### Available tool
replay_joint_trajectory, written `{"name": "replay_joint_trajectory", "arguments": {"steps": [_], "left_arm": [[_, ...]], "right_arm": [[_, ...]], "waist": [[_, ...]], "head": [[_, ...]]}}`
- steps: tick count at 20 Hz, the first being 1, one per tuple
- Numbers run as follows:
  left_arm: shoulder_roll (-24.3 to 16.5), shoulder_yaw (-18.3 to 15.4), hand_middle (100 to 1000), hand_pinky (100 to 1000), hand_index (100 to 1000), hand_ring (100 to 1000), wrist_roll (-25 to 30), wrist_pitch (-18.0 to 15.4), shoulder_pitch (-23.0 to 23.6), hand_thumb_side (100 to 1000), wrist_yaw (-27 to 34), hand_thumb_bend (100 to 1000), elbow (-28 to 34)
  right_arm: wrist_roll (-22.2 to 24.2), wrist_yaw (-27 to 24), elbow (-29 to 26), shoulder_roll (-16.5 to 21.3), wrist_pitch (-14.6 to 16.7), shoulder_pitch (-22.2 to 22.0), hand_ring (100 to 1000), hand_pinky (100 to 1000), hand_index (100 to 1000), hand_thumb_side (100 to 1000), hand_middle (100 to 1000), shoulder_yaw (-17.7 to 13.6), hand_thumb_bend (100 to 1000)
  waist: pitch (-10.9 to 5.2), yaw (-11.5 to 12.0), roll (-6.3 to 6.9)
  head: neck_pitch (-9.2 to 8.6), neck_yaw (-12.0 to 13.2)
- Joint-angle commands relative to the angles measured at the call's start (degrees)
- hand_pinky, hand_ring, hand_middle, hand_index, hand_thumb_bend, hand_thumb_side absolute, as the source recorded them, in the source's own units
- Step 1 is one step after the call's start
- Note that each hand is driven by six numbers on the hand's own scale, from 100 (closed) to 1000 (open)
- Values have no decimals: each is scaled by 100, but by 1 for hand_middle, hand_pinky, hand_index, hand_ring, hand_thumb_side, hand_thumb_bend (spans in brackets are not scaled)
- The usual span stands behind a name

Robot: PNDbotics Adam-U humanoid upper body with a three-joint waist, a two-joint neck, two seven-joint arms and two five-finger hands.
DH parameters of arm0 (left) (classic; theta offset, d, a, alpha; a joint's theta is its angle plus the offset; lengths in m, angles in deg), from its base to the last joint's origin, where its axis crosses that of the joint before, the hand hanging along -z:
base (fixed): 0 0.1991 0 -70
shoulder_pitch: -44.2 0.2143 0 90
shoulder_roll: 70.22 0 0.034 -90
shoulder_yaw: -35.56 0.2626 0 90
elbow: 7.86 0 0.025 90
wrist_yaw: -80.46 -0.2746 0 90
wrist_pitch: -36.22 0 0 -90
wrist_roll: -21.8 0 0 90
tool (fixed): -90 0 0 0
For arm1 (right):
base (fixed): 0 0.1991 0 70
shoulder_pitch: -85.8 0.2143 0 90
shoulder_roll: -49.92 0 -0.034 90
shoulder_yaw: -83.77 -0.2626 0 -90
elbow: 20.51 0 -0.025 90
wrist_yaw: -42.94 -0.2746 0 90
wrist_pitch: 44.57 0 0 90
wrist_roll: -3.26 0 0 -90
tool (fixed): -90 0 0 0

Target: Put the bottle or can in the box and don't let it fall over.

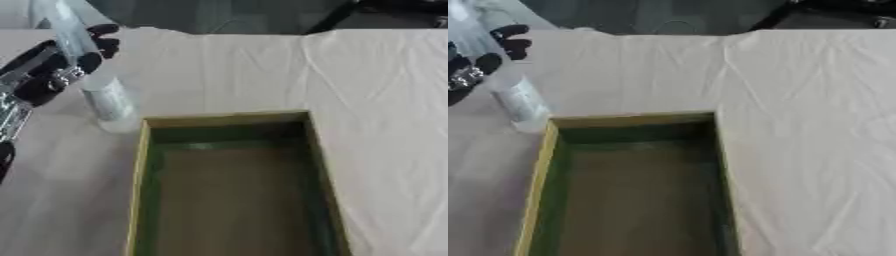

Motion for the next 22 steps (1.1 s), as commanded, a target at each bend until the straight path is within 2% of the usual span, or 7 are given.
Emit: {"name": "replay_joint_trajectory", "arguments": {"steps": [1,4,9,14,22], "left_arm": [[-95,-15,1000,1000,692,1000,100,44,-121,579,25,284,3],[-80,-20,1000,1000,630,1000,123,56,-131,571,27,266,-49],[-54,-16,1000,1000,580,1000,148,123,-139,552,64,230,-99],[-37,-10,1000,1000,478,1000,201,173,-144,540,130,198,-109],[-18,1,1000,1000,335,1000,290,272,-155,559,229,140,-143]], "right_arm": [[630,-37,-98,77,595,-4,776,976,947,581,854,-49,100],[633,-47,-98,73,580,13,776,976,947,581,854,-52,100],[638,-47,-98,60,559,29,776,976,947,581,854,-49,100],[637,-49,-98,52,527,45,776,977,947,582,853,-47,100],[657,-77,-98,39,497,72,776,977,948,583,853,-49,100]], "waist": [[-146,-5,7],[-133,-12,9],[-119,-28,7],[-111,-22,5],[-95,-22,0]], "head": [[-43,0],[-61,0],[-62,-10],[-75,-17],[-93,-20]]}}
